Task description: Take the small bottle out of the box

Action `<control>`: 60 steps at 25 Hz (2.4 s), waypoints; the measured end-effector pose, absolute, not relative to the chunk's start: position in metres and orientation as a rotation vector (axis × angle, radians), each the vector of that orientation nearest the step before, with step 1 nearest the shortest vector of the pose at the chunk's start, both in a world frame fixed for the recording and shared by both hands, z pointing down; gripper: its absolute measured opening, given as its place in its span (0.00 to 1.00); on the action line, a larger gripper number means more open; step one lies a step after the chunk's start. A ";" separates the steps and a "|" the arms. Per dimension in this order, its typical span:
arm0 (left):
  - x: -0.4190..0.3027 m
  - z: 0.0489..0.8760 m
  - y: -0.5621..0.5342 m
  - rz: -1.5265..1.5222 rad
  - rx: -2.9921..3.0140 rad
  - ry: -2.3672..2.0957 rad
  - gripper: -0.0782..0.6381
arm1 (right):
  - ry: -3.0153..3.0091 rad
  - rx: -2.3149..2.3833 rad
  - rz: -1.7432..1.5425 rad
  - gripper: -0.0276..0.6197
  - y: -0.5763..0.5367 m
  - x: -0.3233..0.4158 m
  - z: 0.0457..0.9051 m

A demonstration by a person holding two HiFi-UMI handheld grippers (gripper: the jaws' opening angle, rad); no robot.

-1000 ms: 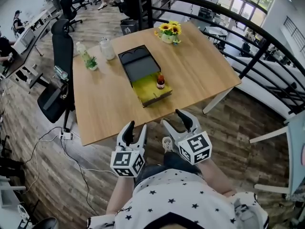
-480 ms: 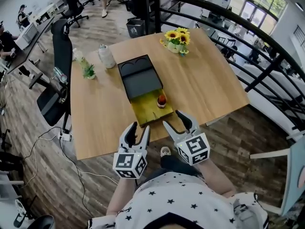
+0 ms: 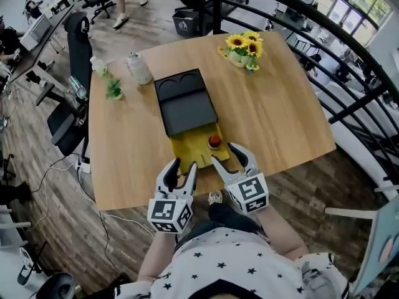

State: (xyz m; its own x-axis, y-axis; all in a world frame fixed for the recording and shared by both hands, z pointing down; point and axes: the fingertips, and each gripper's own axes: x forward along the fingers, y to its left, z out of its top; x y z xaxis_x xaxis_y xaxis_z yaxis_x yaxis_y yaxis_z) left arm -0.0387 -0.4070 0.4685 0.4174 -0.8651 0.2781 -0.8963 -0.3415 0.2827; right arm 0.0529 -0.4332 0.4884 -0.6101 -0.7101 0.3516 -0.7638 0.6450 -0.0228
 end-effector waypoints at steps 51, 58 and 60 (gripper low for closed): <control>-0.048 0.489 -0.410 0.181 2.255 -1.496 0.36 | -2.493 1.167 0.199 0.26 -0.453 0.035 0.515; -0.064 0.479 -0.372 0.153 2.279 -1.495 0.36 | -2.506 1.245 0.189 0.26 -0.417 0.028 0.487; -0.067 0.476 -0.362 0.149 2.288 -1.496 0.36 | -2.509 1.267 0.177 0.26 -0.407 0.027 0.480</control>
